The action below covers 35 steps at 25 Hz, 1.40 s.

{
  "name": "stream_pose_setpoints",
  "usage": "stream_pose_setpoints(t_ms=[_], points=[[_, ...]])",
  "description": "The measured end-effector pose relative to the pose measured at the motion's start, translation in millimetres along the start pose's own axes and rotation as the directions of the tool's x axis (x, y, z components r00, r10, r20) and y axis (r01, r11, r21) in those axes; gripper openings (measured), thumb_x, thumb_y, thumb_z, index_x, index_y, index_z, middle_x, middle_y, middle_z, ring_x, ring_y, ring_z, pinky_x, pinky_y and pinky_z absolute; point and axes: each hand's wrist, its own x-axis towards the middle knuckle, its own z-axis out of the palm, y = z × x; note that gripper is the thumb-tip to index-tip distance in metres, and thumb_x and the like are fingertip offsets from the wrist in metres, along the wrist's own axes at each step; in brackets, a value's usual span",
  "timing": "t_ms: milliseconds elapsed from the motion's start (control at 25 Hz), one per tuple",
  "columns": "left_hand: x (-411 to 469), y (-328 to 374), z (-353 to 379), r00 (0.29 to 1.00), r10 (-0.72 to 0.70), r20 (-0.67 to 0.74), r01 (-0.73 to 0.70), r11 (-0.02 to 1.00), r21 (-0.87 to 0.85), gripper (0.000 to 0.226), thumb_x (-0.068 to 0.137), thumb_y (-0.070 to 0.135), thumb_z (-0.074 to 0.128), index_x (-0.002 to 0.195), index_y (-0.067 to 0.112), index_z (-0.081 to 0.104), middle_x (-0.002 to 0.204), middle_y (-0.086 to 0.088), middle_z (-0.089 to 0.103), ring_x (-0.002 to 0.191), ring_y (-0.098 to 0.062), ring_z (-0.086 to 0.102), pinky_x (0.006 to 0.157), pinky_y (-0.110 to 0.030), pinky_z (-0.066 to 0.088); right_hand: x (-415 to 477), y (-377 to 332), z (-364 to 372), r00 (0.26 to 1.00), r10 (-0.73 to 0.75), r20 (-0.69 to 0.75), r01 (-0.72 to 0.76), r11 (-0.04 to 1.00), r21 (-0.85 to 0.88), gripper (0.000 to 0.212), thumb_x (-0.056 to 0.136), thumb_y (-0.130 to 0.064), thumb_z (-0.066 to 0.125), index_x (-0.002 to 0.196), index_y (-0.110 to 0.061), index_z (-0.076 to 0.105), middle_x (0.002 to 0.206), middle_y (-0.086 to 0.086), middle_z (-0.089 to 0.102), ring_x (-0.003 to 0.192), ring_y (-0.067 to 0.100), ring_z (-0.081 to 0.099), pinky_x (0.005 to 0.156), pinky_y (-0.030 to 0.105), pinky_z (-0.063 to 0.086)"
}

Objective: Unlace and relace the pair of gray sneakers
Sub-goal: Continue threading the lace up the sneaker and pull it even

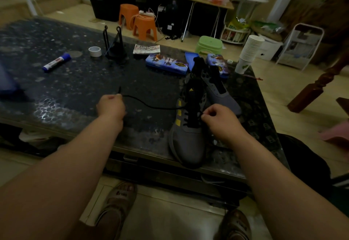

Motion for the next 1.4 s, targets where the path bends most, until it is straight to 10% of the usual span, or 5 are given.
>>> stream_pose_setpoints(t_ms=[280, 560, 880, 1040, 1400], points=[[-65.3, -1.8, 32.7, 0.647, 0.474, 0.598, -0.760, 0.460, 0.459, 0.055, 0.097, 0.032, 0.067, 0.149, 0.024, 0.049, 0.149, -0.002, 0.048, 0.131, -0.022, 0.053, 0.110, -0.038, 0.043, -1.0, -0.4, 1.2, 1.000, -0.020, 0.016, 0.021, 0.999, -0.049, 0.012, 0.102, -0.022, 0.059, 0.097, -0.012, 0.062, 0.084, 0.006, 0.066, 0.075, 0.022, 0.063, 0.061, 0.034, 0.048], [-69.7, -7.4, 49.9, 0.709, 0.310, 0.634, -0.667, 0.585, 0.461, 0.020, 0.102, 0.033, 0.060, 0.083, 0.030, 0.061, 0.081, 0.004, 0.067, 0.081, -0.022, 0.065, 0.072, -0.036, 0.051, -4.5, 3.0, -0.4, 0.999, -0.023, 0.044, 0.026, 0.998, -0.060, 0.020, 0.104, -0.027, 0.057, 0.098, -0.009, 0.062, 0.080, 0.006, 0.064, 0.068, 0.018, 0.059, 0.057, 0.032, 0.045], [-85.1, 1.2, 36.9, 0.668, 0.533, 0.519, -0.713, 0.259, 0.651, 0.037, 0.095, 0.035, 0.063, 0.131, 0.030, 0.058, 0.159, -0.002, 0.036, 0.150, -0.028, 0.028, 0.121, -0.055, 0.025, -3.2, -6.9, -4.1, 0.998, -0.052, -0.030, 0.050, 0.997, -0.059, 0.024, 0.101, -0.025, 0.057, 0.085, -0.008, 0.062, 0.067, 0.003, 0.064, 0.058, 0.017, 0.059, 0.055, 0.032, 0.043], [-137.0, 18.3, 57.2, 0.423, 0.494, 0.759, -0.845, 0.518, 0.133, 0.064, 0.088, 0.018, 0.063, 0.149, 0.027, 0.045, 0.137, 0.000, 0.061, 0.121, -0.018, 0.060, 0.104, -0.039, 0.049, -13.7, -36.1, -11.1, 0.992, -0.128, -0.011, 0.126, 0.951, 0.281, 0.006, 0.100, -0.016, 0.063, 0.102, -0.010, 0.062, 0.078, 0.009, 0.068, 0.063, 0.018, 0.062, 0.055, 0.031, 0.046], [-120.1, 40.4, 36.5, 0.605, 0.425, 0.673, -0.657, 0.745, 0.120, 0.042, 0.098, 0.035, 0.069, 0.071, 0.006, 0.055, 0.063, -0.001, 0.047, 0.057, -0.009, 0.041, 0.058, -0.026, 0.036, -15.3, -19.5, -43.6, 0.997, -0.069, -0.027, 0.074, 0.932, 0.355, 0.015, 0.103, -0.026, 0.062, 0.101, -0.013, 0.070, 0.079, 0.003, 0.066, 0.056, 0.010, 0.049, 0.057, 0.030, 0.042]])
